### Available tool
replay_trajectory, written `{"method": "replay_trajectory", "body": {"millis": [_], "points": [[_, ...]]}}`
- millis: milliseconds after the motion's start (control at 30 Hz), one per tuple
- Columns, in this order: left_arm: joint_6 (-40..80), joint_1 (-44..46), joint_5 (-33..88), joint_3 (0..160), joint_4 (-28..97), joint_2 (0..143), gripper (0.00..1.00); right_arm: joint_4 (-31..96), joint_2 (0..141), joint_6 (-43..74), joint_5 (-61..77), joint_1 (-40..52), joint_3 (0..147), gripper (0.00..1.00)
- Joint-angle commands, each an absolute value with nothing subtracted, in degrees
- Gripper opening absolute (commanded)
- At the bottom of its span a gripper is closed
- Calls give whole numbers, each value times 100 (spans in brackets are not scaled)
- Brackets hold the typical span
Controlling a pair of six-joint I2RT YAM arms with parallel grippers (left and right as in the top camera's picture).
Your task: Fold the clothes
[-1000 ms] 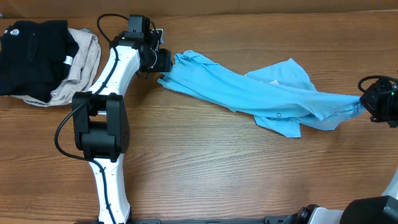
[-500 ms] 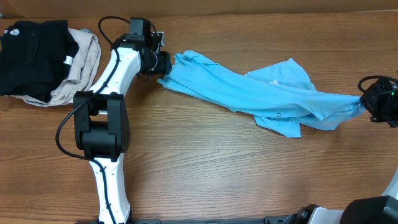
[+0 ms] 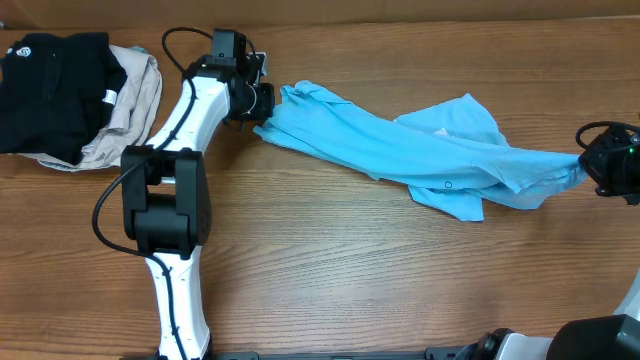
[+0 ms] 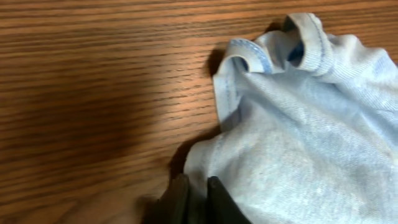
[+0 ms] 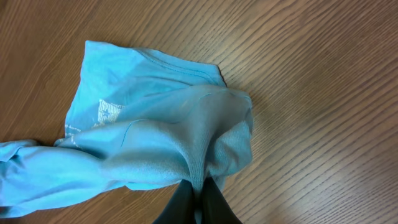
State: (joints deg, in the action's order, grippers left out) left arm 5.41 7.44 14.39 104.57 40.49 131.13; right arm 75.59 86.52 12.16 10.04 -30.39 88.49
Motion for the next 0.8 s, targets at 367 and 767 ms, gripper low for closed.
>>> {"method": "replay_trajectory", "body": {"millis": [367,767], "points": [[523,701,1505,10798,4390,12993,4,7456,8604,1190,947,-3087,8833,5],[537,412,1367,13609,5325,11893,4,6993,8602,1190,1380,-3087,9157,5]]}}
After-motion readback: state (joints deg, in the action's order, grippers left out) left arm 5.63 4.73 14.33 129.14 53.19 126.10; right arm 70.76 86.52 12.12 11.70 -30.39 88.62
